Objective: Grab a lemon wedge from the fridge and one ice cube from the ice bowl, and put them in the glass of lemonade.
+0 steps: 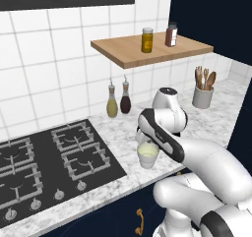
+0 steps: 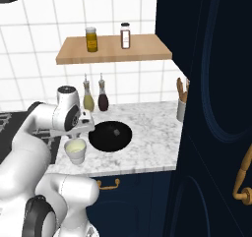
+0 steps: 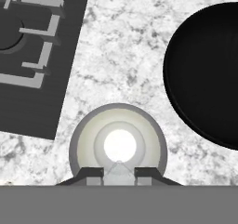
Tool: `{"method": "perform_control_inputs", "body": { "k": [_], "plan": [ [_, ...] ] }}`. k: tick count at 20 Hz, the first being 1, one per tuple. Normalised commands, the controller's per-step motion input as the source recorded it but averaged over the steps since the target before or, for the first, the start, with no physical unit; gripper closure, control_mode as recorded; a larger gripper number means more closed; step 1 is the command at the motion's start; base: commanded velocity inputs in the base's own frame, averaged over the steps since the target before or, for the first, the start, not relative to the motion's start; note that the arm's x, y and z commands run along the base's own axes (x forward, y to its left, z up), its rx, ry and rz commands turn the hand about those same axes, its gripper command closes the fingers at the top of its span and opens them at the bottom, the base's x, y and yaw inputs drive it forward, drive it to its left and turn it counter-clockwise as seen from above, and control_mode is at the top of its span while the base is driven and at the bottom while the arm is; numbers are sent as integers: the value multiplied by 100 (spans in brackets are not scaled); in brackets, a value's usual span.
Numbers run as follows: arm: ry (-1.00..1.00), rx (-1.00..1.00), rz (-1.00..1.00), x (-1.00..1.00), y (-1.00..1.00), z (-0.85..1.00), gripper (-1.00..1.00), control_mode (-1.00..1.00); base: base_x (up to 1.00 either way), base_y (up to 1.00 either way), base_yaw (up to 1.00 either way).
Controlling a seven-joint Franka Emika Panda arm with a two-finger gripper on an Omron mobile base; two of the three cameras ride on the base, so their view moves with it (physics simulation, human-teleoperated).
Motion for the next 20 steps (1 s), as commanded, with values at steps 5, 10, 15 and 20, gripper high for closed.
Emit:
{"method": "perform_control_inputs", "body": {
  "k": [5,10,15,20],
  "plan": [
    [1,-1,0,4,9,-2,100,-100,0,0,0],
    [0,0,0,0,0,-33,100,-100,0,0,0],
    [0,0,0,0,0,-5,-100,-100,0,0,0],
    [0,0,0,0,0,0,-100,-100,0,0,0]
  ]
}}
